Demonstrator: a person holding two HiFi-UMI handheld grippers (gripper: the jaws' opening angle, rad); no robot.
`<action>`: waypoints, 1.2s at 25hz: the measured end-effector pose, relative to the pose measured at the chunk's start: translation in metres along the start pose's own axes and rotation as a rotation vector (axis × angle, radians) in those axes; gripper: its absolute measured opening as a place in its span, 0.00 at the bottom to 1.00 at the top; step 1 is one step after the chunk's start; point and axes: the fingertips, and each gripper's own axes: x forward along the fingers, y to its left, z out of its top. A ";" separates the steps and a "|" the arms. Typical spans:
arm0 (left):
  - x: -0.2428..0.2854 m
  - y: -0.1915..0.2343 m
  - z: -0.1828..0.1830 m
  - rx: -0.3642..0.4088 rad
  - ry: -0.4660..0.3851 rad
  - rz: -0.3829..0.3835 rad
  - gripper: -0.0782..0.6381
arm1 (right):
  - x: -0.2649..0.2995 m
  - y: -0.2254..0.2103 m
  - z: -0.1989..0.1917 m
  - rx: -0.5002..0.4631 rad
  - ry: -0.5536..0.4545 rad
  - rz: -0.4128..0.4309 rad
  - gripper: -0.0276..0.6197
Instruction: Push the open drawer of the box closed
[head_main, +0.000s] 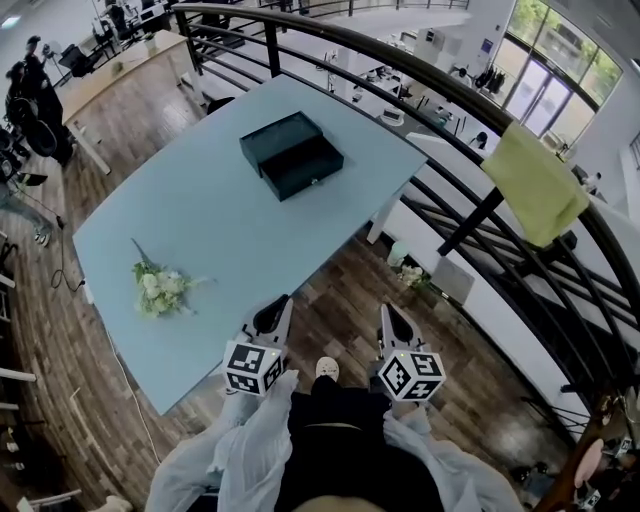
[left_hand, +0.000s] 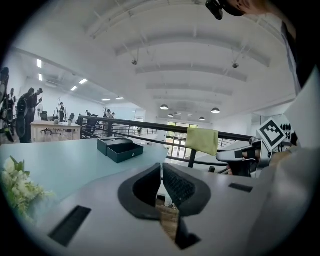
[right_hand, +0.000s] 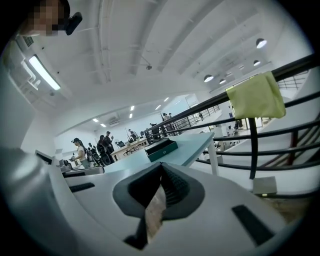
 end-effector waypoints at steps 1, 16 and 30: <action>0.004 0.001 0.001 -0.002 -0.003 0.005 0.15 | 0.004 -0.003 0.003 -0.002 0.000 0.004 0.05; 0.021 0.007 -0.014 -0.023 0.021 0.038 0.15 | 0.032 -0.015 -0.007 0.040 0.041 0.037 0.05; 0.080 0.033 0.004 -0.024 0.032 0.062 0.15 | 0.091 -0.037 0.020 0.051 0.058 0.057 0.05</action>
